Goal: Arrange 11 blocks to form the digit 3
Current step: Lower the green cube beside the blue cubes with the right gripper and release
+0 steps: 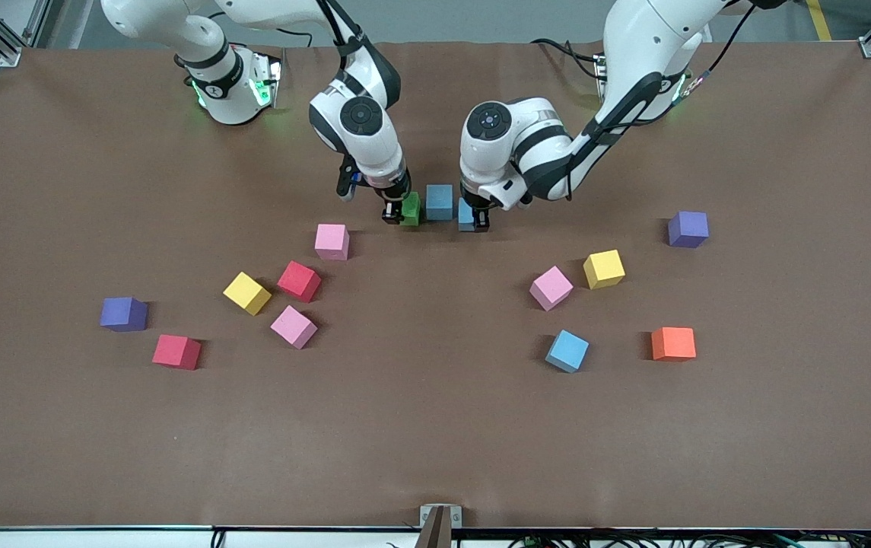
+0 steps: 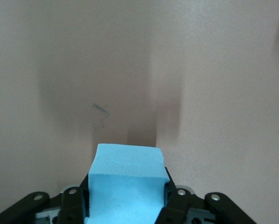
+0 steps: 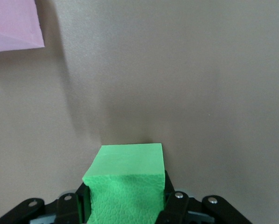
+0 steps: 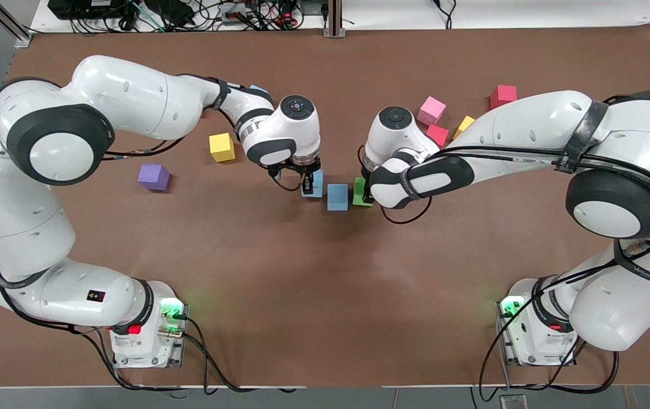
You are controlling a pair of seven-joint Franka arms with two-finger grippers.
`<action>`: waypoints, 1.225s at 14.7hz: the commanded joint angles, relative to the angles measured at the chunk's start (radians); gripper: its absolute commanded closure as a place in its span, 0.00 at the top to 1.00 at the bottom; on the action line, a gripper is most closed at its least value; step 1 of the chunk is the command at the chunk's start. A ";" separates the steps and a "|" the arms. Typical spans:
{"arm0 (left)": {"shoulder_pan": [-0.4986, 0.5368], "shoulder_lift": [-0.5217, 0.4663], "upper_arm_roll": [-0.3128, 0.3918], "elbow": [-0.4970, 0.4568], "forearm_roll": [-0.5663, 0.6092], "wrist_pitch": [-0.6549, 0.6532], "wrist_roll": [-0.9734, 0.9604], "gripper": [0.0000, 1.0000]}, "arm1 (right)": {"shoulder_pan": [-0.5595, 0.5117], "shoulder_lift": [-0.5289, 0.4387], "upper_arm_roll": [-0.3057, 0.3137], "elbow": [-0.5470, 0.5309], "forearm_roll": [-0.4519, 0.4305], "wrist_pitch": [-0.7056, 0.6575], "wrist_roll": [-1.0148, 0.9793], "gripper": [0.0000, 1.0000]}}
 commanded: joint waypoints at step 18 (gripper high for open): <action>-0.070 -0.011 -0.019 -0.041 0.061 0.004 -0.466 0.16 | 0.048 0.045 -0.003 0.016 0.000 0.020 0.086 0.00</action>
